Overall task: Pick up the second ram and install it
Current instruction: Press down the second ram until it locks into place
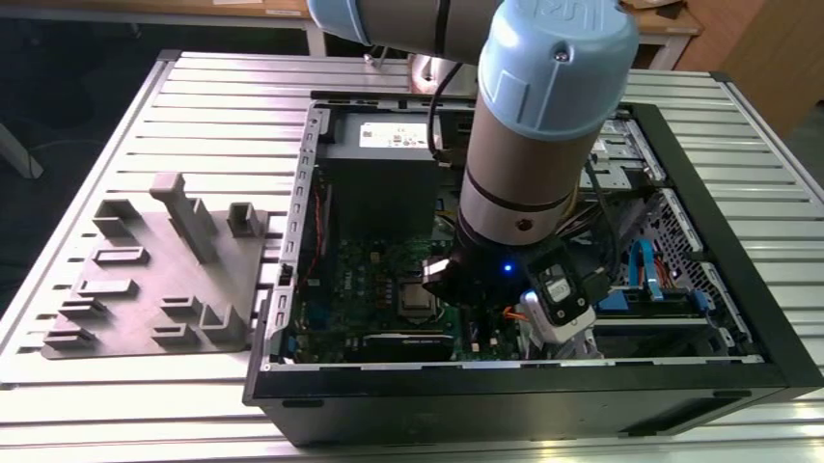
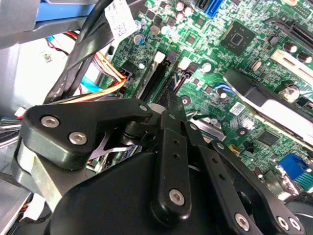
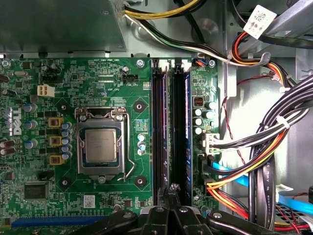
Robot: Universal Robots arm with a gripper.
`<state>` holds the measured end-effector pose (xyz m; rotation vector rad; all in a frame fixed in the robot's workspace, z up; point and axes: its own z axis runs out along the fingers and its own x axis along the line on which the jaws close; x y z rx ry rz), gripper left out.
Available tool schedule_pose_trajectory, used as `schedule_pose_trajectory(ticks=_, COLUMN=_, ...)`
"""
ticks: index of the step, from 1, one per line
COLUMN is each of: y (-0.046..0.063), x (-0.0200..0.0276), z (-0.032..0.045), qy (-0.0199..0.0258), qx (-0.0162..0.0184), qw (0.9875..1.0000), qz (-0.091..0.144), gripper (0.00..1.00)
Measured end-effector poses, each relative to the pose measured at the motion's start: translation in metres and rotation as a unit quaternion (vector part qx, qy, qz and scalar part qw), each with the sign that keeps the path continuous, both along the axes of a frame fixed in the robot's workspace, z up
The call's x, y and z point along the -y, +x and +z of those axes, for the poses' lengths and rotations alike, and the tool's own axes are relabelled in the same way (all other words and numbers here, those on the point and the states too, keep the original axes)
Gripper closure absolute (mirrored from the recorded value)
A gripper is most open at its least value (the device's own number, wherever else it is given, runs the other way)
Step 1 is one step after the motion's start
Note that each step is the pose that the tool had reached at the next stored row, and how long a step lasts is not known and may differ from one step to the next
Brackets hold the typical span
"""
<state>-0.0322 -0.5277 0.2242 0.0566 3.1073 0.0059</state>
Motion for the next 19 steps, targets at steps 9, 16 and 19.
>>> schedule_pose_trajectory(ticks=9, y=0.0, x=0.0, z=-0.0022, qy=0.0001, qx=0.0, qw=1.0, qz=0.0, gripper=0.93)
schedule_pose_trajectory(ticks=16, y=0.0, x=0.0001, z=-0.0041, qy=0.0001, qx=0.0, qw=1.0, qz=0.0, gripper=0.93)
schedule_pose_trajectory(ticks=19, y=0.0, x=0.0001, z=-0.0052, qy=0.0002, qx=0.0001, qw=1.0, qz=0.0, gripper=0.93)
